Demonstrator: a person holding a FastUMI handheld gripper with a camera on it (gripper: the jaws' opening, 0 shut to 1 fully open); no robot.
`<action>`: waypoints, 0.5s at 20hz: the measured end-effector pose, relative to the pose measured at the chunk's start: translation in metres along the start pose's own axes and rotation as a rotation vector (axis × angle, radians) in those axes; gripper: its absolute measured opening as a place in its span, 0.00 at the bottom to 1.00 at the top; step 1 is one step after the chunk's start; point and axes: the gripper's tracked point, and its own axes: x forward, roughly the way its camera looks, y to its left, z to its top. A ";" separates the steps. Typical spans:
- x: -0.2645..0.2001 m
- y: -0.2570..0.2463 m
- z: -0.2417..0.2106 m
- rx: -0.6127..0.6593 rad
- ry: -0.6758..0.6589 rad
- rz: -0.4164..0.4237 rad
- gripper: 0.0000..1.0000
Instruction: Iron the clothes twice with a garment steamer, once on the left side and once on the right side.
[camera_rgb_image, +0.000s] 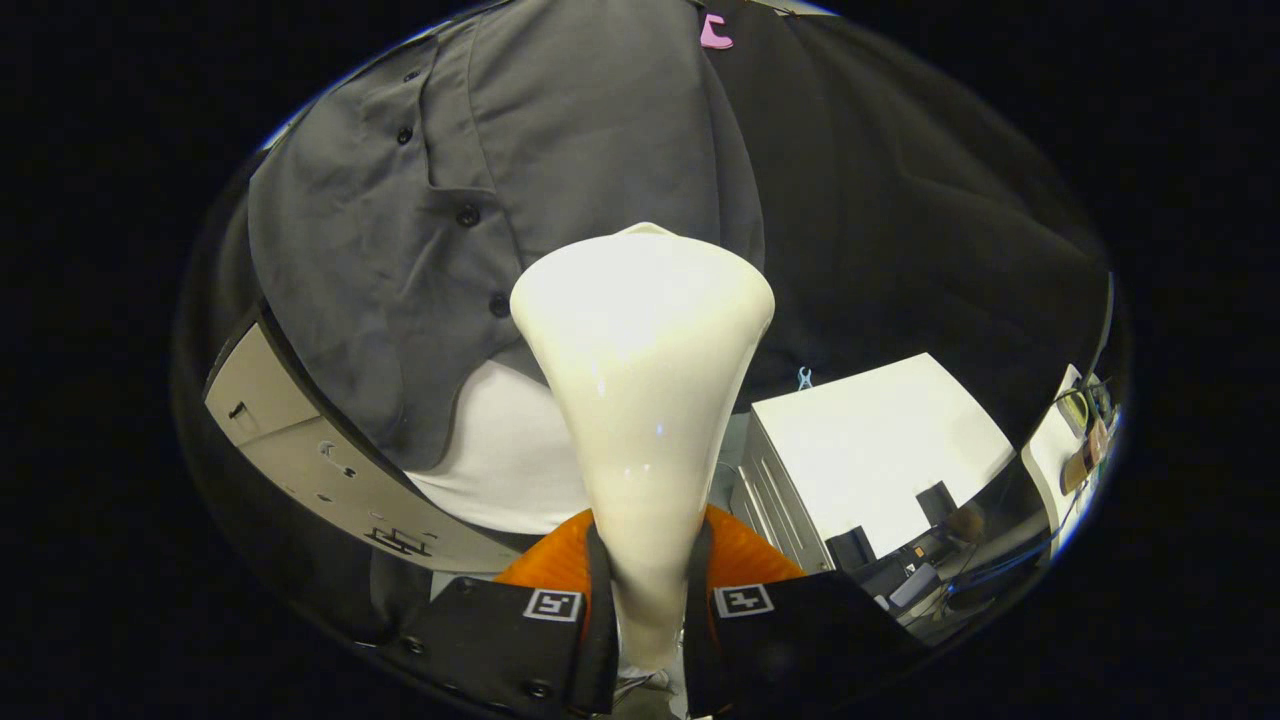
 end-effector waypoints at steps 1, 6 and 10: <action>-0.007 0.002 0.012 0.003 -0.023 0.003 0.34; -0.060 0.013 0.088 0.000 -0.170 0.012 0.34; -0.111 0.023 0.137 -0.004 -0.281 0.022 0.34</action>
